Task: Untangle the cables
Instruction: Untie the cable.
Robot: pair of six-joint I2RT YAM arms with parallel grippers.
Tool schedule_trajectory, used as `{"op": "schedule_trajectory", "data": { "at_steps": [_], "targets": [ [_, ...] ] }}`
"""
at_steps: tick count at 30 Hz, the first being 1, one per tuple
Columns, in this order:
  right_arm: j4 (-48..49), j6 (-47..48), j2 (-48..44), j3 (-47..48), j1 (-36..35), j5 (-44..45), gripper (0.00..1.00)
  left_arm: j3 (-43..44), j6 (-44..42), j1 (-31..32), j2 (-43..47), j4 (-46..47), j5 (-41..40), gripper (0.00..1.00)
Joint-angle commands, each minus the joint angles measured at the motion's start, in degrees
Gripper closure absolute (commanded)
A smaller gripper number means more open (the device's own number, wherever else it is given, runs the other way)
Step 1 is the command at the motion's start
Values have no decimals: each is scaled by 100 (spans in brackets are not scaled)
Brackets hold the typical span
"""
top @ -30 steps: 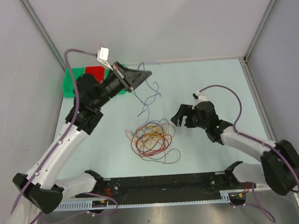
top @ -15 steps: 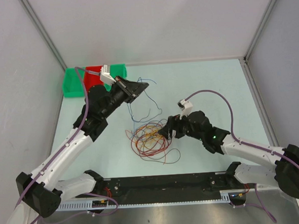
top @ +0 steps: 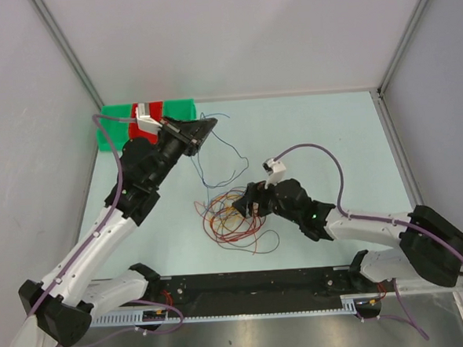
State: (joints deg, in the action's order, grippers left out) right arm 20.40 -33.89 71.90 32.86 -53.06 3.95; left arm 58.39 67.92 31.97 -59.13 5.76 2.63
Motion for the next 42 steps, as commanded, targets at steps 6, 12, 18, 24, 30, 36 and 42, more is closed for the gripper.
{"op": "schedule_trajectory", "data": {
  "at_steps": [6,12,18,24,30,36,42],
  "targets": [
    [1483,13,1255,624,-802,888,19,-126,837,-94,192,584,-518,100],
    [1897,234,2169,1239,-1022,1328,21,-188,890,-129,279,514,-580,100],
    [2055,313,2890,1846,-1022,1425,27,-284,924,-226,367,479,-562,100],
    [2091,287,3339,2215,-1031,1539,38,-311,1013,-340,411,426,-448,100],
    [1986,286,3533,2470,-1031,1416,89,-276,1030,-437,429,356,-360,100],
    [959,41,3401,2506,-1031,1513,100,-65,907,-735,420,154,-307,100],
    [26,-179,3111,2261,-1031,1556,100,515,749,-1183,227,66,-142,100]
  ]
}}
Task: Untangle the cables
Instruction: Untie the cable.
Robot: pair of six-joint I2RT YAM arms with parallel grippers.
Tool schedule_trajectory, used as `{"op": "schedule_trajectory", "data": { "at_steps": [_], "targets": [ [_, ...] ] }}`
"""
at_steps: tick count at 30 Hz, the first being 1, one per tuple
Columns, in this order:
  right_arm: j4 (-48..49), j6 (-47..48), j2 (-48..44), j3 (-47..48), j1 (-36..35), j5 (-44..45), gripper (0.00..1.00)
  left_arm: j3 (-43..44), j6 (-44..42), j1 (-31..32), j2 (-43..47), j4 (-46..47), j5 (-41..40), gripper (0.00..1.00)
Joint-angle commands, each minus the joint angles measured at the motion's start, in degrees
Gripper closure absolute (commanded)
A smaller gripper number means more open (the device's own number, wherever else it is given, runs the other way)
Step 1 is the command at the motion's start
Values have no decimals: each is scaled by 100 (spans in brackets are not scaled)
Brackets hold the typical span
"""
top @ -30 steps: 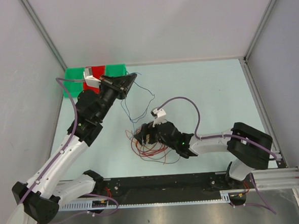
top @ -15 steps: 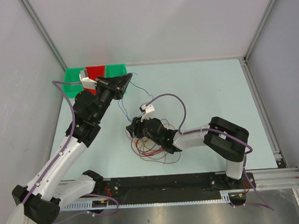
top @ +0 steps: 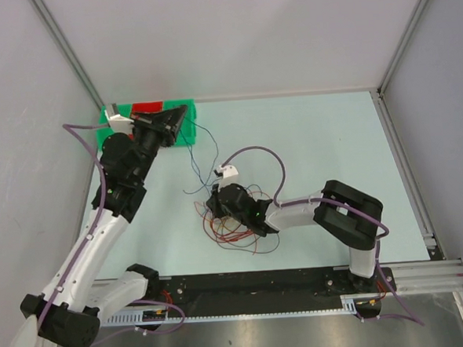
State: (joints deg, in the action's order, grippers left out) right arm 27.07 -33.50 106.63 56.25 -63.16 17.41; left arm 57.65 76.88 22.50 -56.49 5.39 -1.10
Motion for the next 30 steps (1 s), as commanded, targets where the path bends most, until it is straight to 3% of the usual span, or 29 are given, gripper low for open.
{"op": "schedule_trajectory", "data": {
  "at_steps": [1,9,16,25,30],
  "targets": [
    [-694,-245,-423,-140,-21,254,100,772,-156,-351,-142,94,260,100],
    [-1116,-464,-863,-597,5,597,100,1836,-524,-914,-757,59,707,100],
    [-1643,-693,-1161,-896,303,659,100,3821,-1368,-1449,-1891,-495,1630,100],
    [-2152,-544,-1706,-1178,637,913,100,5053,-1966,-1600,-2883,-653,2184,100],
    [-2487,-500,-1926,-1274,927,1054,100,5178,-1975,-1723,-3201,-575,2211,100]
  ]
}}
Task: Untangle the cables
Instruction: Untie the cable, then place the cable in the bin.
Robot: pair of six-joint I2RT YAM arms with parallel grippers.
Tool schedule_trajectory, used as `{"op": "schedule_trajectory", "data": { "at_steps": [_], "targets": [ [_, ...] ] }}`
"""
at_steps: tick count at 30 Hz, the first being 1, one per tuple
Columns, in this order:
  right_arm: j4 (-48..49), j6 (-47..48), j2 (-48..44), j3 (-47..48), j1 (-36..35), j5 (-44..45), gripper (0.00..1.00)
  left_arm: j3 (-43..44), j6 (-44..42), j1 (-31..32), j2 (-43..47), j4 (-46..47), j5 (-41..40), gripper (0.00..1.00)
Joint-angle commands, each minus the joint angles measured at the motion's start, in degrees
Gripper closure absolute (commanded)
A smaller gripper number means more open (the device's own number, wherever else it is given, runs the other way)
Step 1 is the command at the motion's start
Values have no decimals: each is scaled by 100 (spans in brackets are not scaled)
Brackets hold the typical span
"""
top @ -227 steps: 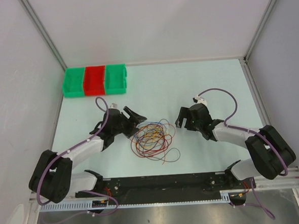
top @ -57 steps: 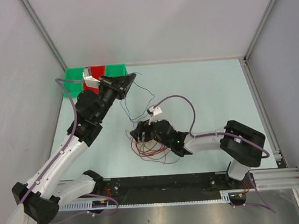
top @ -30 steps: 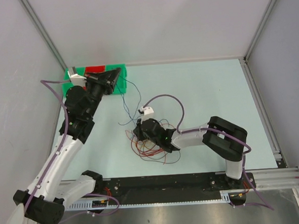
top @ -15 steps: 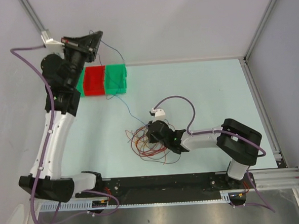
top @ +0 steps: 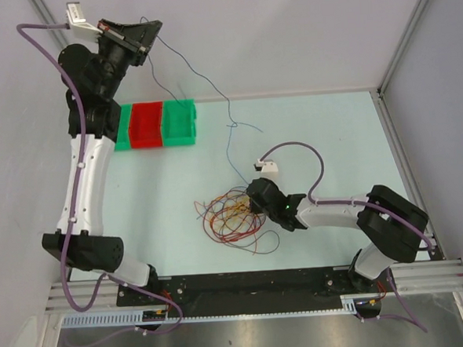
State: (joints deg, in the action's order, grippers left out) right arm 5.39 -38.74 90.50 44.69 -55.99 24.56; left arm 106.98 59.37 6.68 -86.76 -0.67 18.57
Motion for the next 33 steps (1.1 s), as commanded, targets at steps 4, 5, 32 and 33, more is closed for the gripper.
{"op": "schedule_trajectory", "data": {
  "at_steps": [4,5,32,33],
  "targets": [
    [-442,-265,-366,-232,544,103,100,594,-548,-307,-306,251,-202,100],
    [-442,-318,-358,-267,632,-2,100,744,-628,-333,-393,147,-291,100],
    [-678,16,-1342,-830,2012,-653,100,272,-321,-993,-553,796,-354,100],
    [-697,16,-1342,-830,2161,-706,100,62,-313,-993,-526,857,-371,100]
  ]
}}
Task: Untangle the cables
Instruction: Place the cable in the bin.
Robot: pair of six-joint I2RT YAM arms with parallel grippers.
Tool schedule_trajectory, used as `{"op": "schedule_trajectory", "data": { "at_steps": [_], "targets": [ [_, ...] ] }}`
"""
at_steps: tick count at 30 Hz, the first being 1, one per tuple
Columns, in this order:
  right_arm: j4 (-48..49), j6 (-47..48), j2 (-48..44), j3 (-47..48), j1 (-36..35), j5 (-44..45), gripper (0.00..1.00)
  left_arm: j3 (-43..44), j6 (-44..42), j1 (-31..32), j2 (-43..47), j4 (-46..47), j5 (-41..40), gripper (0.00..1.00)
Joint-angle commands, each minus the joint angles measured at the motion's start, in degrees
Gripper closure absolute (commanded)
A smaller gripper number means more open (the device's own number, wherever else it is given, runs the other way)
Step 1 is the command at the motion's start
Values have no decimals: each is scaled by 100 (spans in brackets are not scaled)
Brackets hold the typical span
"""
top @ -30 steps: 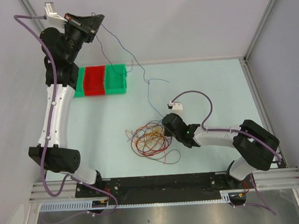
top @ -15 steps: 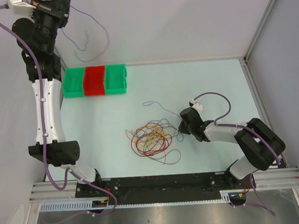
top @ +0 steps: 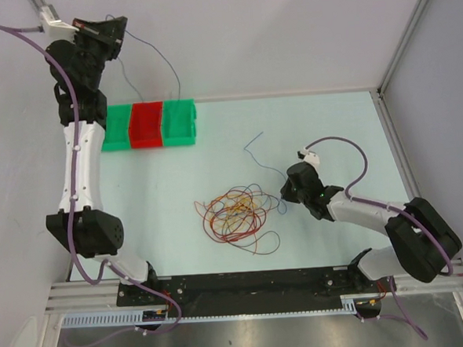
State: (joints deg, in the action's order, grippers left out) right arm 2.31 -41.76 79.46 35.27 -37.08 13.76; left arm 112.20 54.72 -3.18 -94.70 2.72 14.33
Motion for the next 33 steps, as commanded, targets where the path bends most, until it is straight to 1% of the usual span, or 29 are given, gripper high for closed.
{"op": "schedule_trajectory", "data": {
  "at_steps": [1,8,11,15,33],
  "targets": [
    [-380,300,-177,112,324,304,100,-558,171,-7,285,641,9,100],
    [15,352,289,112,790,-601,100,-1332,346,2,311,1274,79,100],
    [68,387,351,112,869,-786,100,-1561,460,2,241,1520,97,100],
    [121,414,395,112,887,-901,100,-1771,671,2,74,1933,210,100],
    [218,449,483,121,983,-1121,100,-2000,953,45,-523,2531,281,100]
  ]
}}
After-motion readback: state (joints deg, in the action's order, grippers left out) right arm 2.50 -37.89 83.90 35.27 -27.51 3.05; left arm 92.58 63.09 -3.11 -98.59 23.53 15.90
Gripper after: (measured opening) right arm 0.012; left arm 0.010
